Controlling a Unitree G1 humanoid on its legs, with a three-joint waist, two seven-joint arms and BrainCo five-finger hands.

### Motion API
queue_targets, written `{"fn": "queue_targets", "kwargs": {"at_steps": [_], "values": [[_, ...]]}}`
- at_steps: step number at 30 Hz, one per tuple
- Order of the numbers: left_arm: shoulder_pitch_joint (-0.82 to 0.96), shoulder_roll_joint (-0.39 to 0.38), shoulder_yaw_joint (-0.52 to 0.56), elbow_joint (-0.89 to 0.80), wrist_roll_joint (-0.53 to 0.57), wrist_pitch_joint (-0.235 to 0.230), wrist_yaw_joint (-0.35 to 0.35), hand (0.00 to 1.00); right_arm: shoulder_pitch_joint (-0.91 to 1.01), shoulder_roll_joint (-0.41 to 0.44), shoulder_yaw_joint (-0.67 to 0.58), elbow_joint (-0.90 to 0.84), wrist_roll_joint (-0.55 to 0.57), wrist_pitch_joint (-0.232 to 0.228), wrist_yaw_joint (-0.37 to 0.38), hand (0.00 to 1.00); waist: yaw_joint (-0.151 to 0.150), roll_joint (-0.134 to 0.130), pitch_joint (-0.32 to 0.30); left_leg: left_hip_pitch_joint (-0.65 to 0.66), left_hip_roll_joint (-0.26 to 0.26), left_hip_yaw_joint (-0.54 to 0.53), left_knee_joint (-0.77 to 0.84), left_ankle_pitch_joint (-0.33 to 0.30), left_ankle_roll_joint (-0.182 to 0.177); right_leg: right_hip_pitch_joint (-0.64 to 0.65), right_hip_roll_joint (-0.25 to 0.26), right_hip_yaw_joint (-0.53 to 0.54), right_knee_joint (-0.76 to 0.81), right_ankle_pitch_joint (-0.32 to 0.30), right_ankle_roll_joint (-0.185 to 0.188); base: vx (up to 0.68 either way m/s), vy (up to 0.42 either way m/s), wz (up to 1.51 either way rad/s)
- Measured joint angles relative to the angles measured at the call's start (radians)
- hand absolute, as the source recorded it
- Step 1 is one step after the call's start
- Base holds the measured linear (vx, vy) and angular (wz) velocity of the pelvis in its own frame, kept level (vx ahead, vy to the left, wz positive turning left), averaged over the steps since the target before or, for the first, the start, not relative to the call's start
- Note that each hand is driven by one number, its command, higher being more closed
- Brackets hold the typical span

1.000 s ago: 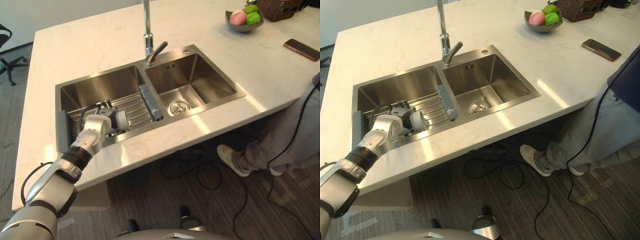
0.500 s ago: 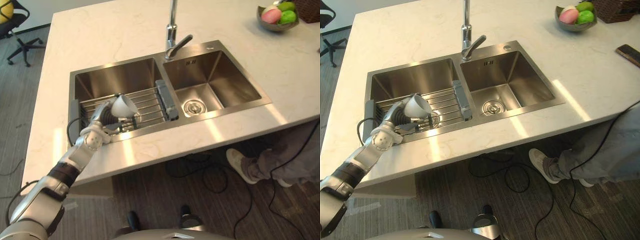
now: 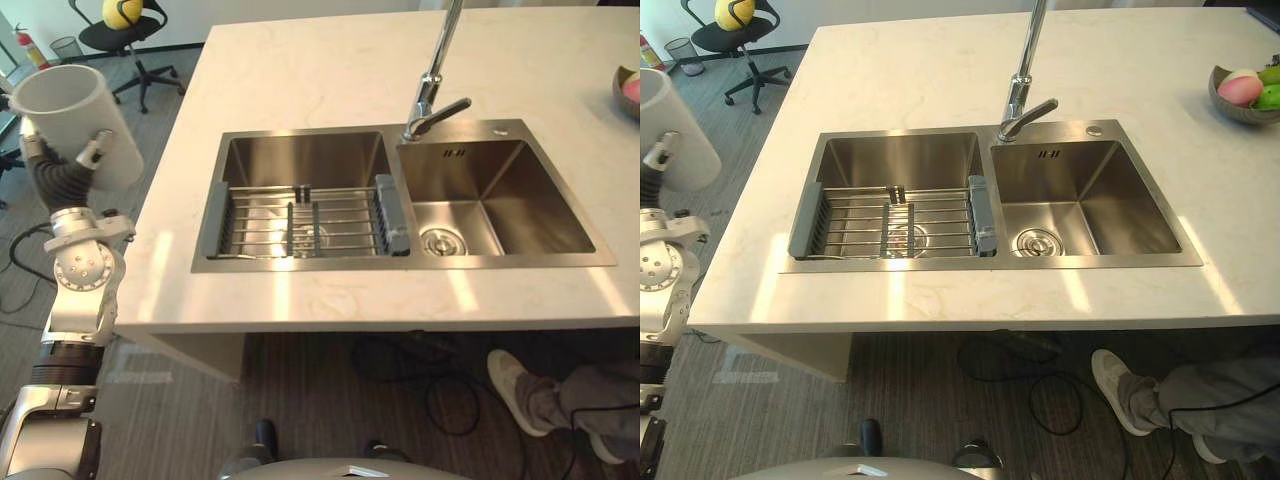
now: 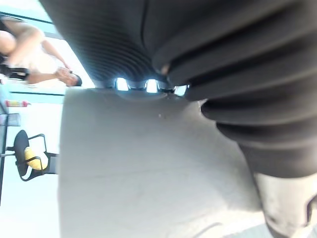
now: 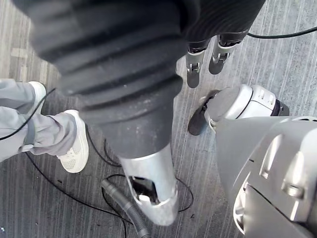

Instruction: Walk over to the sink, pick up the cup, carry it to the dishwasher, place the cup inside the dishwasher, then close the dishwasher door

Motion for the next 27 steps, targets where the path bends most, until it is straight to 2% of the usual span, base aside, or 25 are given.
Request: {"fn": "queue_targets", "kwargs": {"at_steps": [2,4,7,9,11,12,13,14,15,16,17,18,19,20,21,22,24,25,26,27], "values": [[0.020,-0.045,0.068,0.002,-0.075,-0.001,-0.025,1.00,0.001,0.023,0.023,-0.026,-0.081,-0.019,0.050,0.00,0.007,-0.013,-0.006,-0.006,-0.001,-0.015,-0.009,0.013,0.001,0.000,0.002,-0.008,0.005,0.000,-0.001,-0.04,-0.005,0.16],[0.060,-0.075,0.114,0.001,-0.076,0.000,-0.038,1.00,0.001,0.039,0.060,-0.053,-0.124,-0.019,0.051,0.00,0.016,-0.016,-0.008,-0.011,-0.005,-0.031,-0.009,0.019,0.006,0.001,-0.002,-0.028,0.019,-0.008,-0.007,-0.03,-0.003,0.33],[0.173,-0.134,0.185,-0.056,-0.073,0.026,-0.070,1.00,0.011,0.053,0.098,-0.040,-0.146,-0.029,0.036,0.00,0.030,-0.017,-0.007,-0.051,-0.035,-0.112,0.033,0.028,0.014,-0.008,-0.040,-0.080,0.126,-0.077,0.005,-0.02,0.002,0.85],[0.285,-0.155,0.250,-0.117,-0.074,0.047,-0.097,1.00,0.023,0.052,0.100,-0.038,-0.197,-0.065,0.028,0.00,0.060,-0.016,-0.007,-0.069,-0.053,-0.153,0.059,0.030,0.017,-0.009,-0.058,-0.092,0.180,-0.117,0.006,-0.04,-0.024,0.89],[0.414,-0.180,0.350,-0.199,-0.081,0.054,-0.119,1.00,0.028,0.042,0.098,-0.030,-0.257,-0.107,0.010,0.00,0.123,-0.014,-0.005,-0.081,-0.067,-0.181,0.063,0.044,0.032,-0.024,-0.080,-0.131,0.257,-0.182,-0.016,-0.12,-0.059,0.76],[0.440,-0.185,0.374,-0.214,-0.087,0.053,-0.132,1.00,0.028,0.038,0.098,-0.030,-0.262,-0.111,0.009,0.00,0.129,-0.014,-0.005,-0.087,-0.070,-0.172,0.060,0.036,0.057,-0.025,-0.089,-0.153,0.274,-0.191,-0.017,-0.14,-0.044,1.02],[0.483,-0.190,0.418,-0.227,-0.090,0.052,-0.162,1.00,0.026,0.034,0.098,-0.028,-0.261,-0.113,0.007,0.00,0.140,-0.015,-0.007,-0.097,-0.064,-0.101,0.045,-0.016,0.123,-0.015,-0.101,-0.205,0.279,-0.197,-0.018,-0.09,-0.033,1.00],[0.497,-0.190,0.438,-0.227,-0.097,0.049,-0.177,1.00,0.024,0.032,0.098,-0.028,-0.260,-0.113,0.007,0.00,0.144,-0.022,-0.015,-0.107,-0.061,-0.061,0.041,-0.056,0.143,-0.012,-0.106,-0.224,0.268,-0.193,-0.024,-0.08,0.021,1.30],[0.501,-0.190,0.467,-0.230,-0.116,0.036,-0.204,1.00,0.022,0.032,0.096,-0.026,-0.252,-0.115,0.007,0.00,0.157,-0.054,-0.025,-0.147,-0.045,0.006,0.072,-0.074,0.142,-0.026,-0.136,-0.279,0.265,-0.182,-0.031,-0.06,0.065,1.22],[0.500,-0.187,0.488,-0.234,-0.133,0.014,-0.229,1.00,0.013,0.016,0.096,-0.027,-0.249,-0.124,0.007,0.00,0.170,-0.042,-0.035,-0.216,-0.019,0.086,0.189,-0.074,0.151,-0.062,-0.163,-0.327,0.298,-0.177,-0.028,-0.05,0.082,1.17],[0.499,-0.186,0.495,-0.242,-0.146,0.003,-0.240,1.00,0.012,0.008,0.092,-0.030,-0.247,-0.128,0.006,0.00,0.170,-0.042,-0.033,-0.249,0.002,0.133,0.271,-0.080,0.172,-0.079,-0.178,-0.355,0.321,-0.177,-0.028,-0.05,0.042,1.05],[0.490,-0.185,0.499,-0.252,-0.169,-0.023,-0.268,1.00,0.017,-0.010,0.075,-0.036,-0.240,-0.130,-0.002,0.00,0.170,-0.010,-0.043,-0.281,0.068,0.253,0.410,-0.083,0.272,-0.107,-0.200,-0.412,0.406,-0.188,-0.047,-0.02,0.018,1.30],[0.450,-0.178,0.469,-0.230,-0.184,-0.050,-0.298,1.00,0.018,-0.031,0.067,-0.038,-0.231,-0.135,-0.013,0.00,0.156,0.025,-0.030,-0.293,0.039,0.264,0.355,-0.065,0.287,-0.197,-0.218,-0.387,0.574,-0.228,-0.127,-0.07,0.036,1.54],[0.409,-0.180,0.455,-0.210,-0.191,-0.052,-0.311,1.00,0.015,-0.033,0.061,-0.028,-0.231,-0.130,-0.014,0.00,0.132,0.026,-0.030,-0.283,0.005,0.194,0.233,-0.003,0.234,-0.244,-0.179,-0.349,0.577,-0.283,-0.130,-0.16,-0.042,2.04],[0.329,-0.168,0.479,-0.195,-0.208,-0.053,-0.332,1.00,0.013,-0.008,0.038,-0.022,-0.231,-0.144,-0.012,0.00,0.089,-0.017,-0.035,-0.259,-0.044,0.216,0.162,-0.005,0.235,-0.309,-0.144,-0.324,0.437,-0.217,-0.165,-0.15,-0.111,2.45],[0.237,-0.191,0.474,-0.166,-0.236,-0.057,-0.343,1.00,0.016,-0.003,0.037,-0.020,-0.231,-0.158,-0.015,0.00,0.054,-0.020,-0.016,-0.281,0.026,0.385,0.376,-0.118,0.252,-0.308,-0.230,-0.411,0.507,-0.218,-0.135,-0.09,-0.139,2.10],[0.201,-0.179,0.475,-0.142,-0.239,-0.053,-0.346,1.00,0.025,-0.009,0.013,-0.021,-0.230,-0.155,-0.026,0.00,0.052,-0.054,-0.002,-0.216,0.105,0.474,0.509,-0.124,0.196,-0.311,-0.320,-0.428,0.549,-0.217,-0.134,-0.04,0.003,1.14],[0.198,-0.168,0.475,-0.142,-0.225,-0.037,-0.343,1.00,0.048,-0.030,0.005,-0.023,-0.224,-0.158,-0.028,0.00,0.040,-0.054,-0.005,-0.145,0.181,0.469,0.529,-0.090,0.133,-0.284,-0.369,-0.463,0.555,-0.200,-0.111,-0.11,0.151,0.89],[0.197,-0.160,0.475,-0.144,-0.218,-0.034,-0.343,1.00,0.052,-0.037,0.001,-0.019,-0.224,-0.155,-0.029,0.00,0.040,-0.049,-0.008,-0.127,0.196,0.463,0.506,-0.070,0.125,-0.279,-0.380,-0.473,0.556,-0.196,-0.103,-0.13,0.209,1.00],[0.199,-0.130,0.484,-0.170,-0.196,-0.018,-0.340,1.00,0.051,-0.060,-0.006,0.011,-0.225,-0.158,-0.027,0.00,0.043,-0.024,-0.022,-0.088,0.209,0.436,0.407,0.020,0.086,-0.276,-0.392,-0.494,0.553,-0.172,-0.075,-0.09,0.398,0.80]]}}
